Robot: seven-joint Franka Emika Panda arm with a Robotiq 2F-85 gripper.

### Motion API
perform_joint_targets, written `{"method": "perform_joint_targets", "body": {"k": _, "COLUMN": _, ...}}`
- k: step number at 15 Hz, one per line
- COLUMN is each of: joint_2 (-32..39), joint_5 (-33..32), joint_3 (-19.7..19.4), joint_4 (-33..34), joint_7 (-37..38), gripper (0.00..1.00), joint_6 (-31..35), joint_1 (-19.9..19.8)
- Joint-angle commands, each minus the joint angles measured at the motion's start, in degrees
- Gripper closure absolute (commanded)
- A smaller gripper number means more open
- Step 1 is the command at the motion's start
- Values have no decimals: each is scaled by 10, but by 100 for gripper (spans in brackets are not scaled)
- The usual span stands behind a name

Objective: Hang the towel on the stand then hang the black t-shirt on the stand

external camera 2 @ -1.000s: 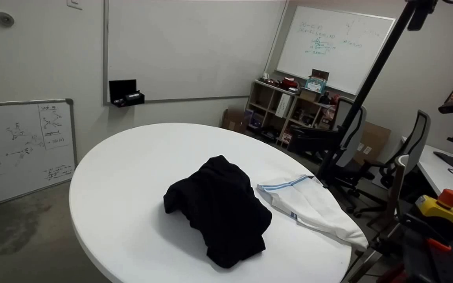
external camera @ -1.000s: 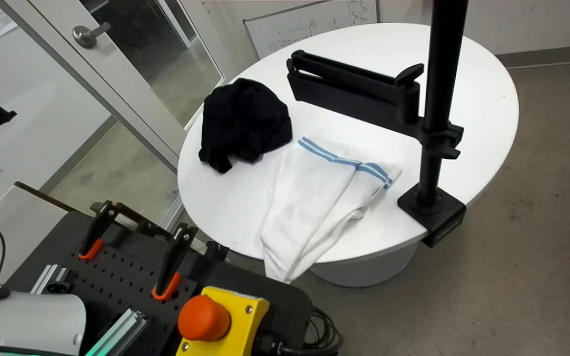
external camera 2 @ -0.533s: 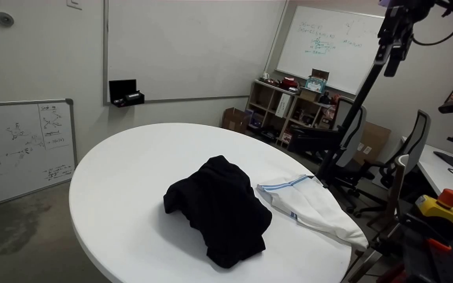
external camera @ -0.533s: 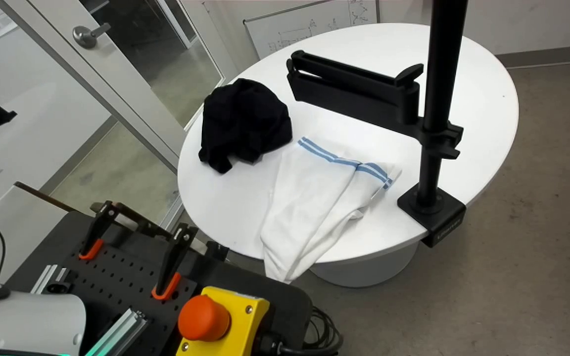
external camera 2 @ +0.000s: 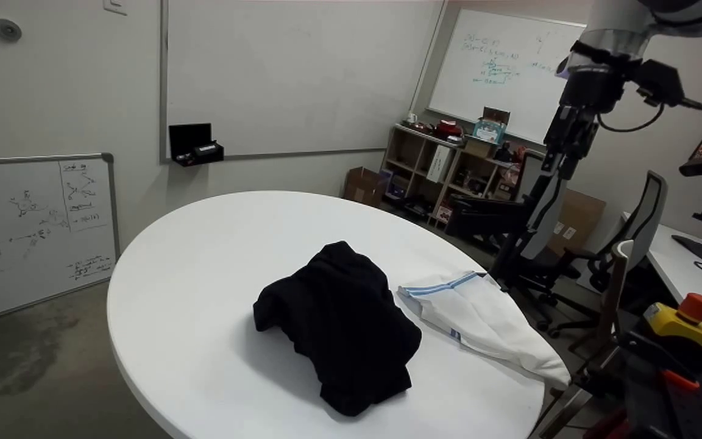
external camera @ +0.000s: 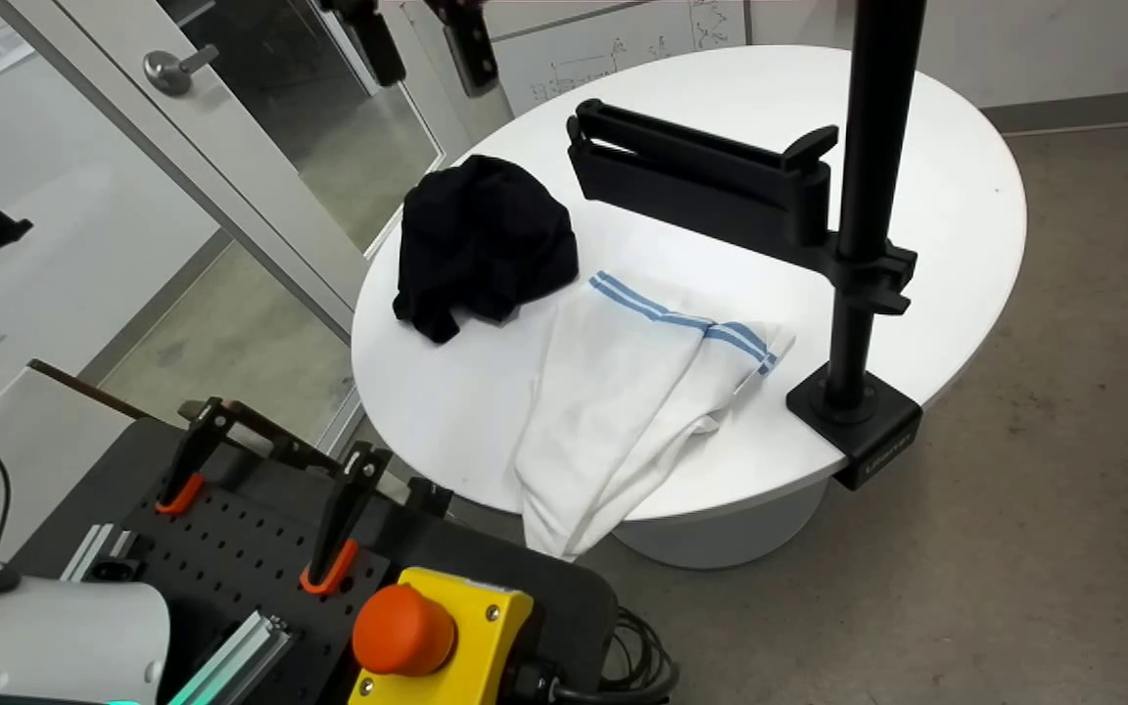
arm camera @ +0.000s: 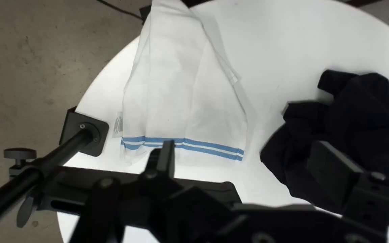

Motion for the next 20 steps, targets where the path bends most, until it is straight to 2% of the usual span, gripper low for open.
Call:
{"method": "perform_joint_targets", "body": {"k": 1, "joint_2": 42, "joint_5": -10, "joint_3": -2, "joint_4": -34, "joint_7": -18, "gripper": 0, "joint_6": 106, "joint_1": -5}}
{"method": "perform_joint_targets", "body": {"k": 5, "joint_2": 88, "joint_5": 6, "joint_3": 1, "joint_4": -58, "joint_7": -28, "gripper": 0, "joint_6": 199, "joint_1": -7}}
{"method": "perform_joint_targets", "body": {"k": 9, "joint_2": 132, "joint_5": 7, "joint_3": 6, "joint_4": -65, "joint_7": -33, "gripper": 0, "joint_6": 256, "joint_1": -8}}
{"method": "perform_joint_targets", "body": {"k": 20, "joint_2": 251, "joint_5": -45, "joint_3": 22, "joint_4": -70, "joint_7": -30, "gripper": 0, "joint_6": 405, "joint_1": 4}}
